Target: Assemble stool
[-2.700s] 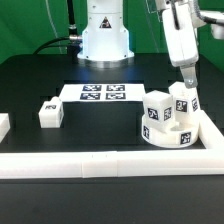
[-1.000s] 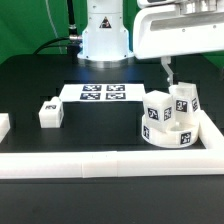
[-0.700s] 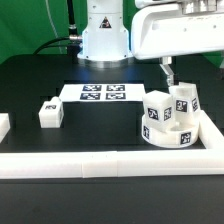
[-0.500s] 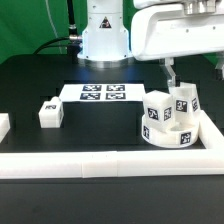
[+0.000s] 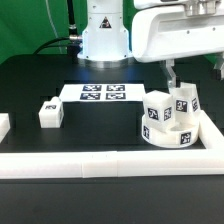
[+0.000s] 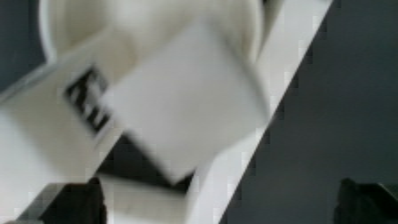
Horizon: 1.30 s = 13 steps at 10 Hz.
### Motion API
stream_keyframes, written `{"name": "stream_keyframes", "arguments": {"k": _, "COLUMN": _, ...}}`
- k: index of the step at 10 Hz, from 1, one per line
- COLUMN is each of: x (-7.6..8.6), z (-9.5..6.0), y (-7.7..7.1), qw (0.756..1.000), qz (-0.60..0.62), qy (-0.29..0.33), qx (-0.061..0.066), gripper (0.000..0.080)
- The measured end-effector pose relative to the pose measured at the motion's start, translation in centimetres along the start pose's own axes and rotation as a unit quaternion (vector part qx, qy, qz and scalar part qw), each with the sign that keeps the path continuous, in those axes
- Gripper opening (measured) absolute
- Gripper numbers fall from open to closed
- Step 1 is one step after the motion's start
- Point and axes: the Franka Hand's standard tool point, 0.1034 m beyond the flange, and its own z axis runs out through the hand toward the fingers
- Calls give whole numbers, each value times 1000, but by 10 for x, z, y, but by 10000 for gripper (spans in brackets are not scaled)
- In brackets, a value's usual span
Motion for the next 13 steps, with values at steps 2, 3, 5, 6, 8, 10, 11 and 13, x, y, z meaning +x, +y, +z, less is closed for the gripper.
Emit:
{"name": "stream_keyframes", "arguments": {"k": 2, "x": 1, "z": 2, "y": -4, "qw": 999, "qz": -25, "qy": -46, "qx": 7, "gripper": 649}}
{"name": "stream_keyframes", "arguments": {"k": 3, "x": -2, "z": 5, "y": -5, "qw": 998, "qz": -26, "qy": -64, "qx": 12, "gripper": 649}}
{"name": "stream_keyframes", "arguments": {"k": 5, "x": -2, "z": 6, "y": -5, "qw": 997, "qz": -21, "qy": -72, "qx": 14, "gripper": 649}}
{"name": "stream_keyframes", "arguments": {"k": 6, "x": -1, "z": 7, "y": -3, "qw": 997, "qz": -33, "qy": -69, "qx": 13, "gripper": 649}}
{"name": "stream_keyframes", "arguments": {"k": 8, "x": 4, "z": 12, "y": 8, "qw": 995, "qz": -88, "qy": -40, "qx": 0, "gripper": 649}}
{"name": "stream_keyframes", "arguments": {"k": 10, "x": 3, "z": 13, "y": 11, "qw": 996, "qz": -81, "qy": -42, "qx": 0, "gripper": 649}}
{"name": "stream_keyframes", "arguments": {"k": 11, "x": 3, "z": 13, "y": 11, "qw": 996, "qz": -81, "qy": -42, "qx": 0, "gripper": 649}}
{"name": "stream_keyframes", "arguments": {"k": 13, "x": 0, "z": 17, "y": 11, "qw": 996, "qz": -85, "qy": -40, "qx": -1, "gripper": 649}}
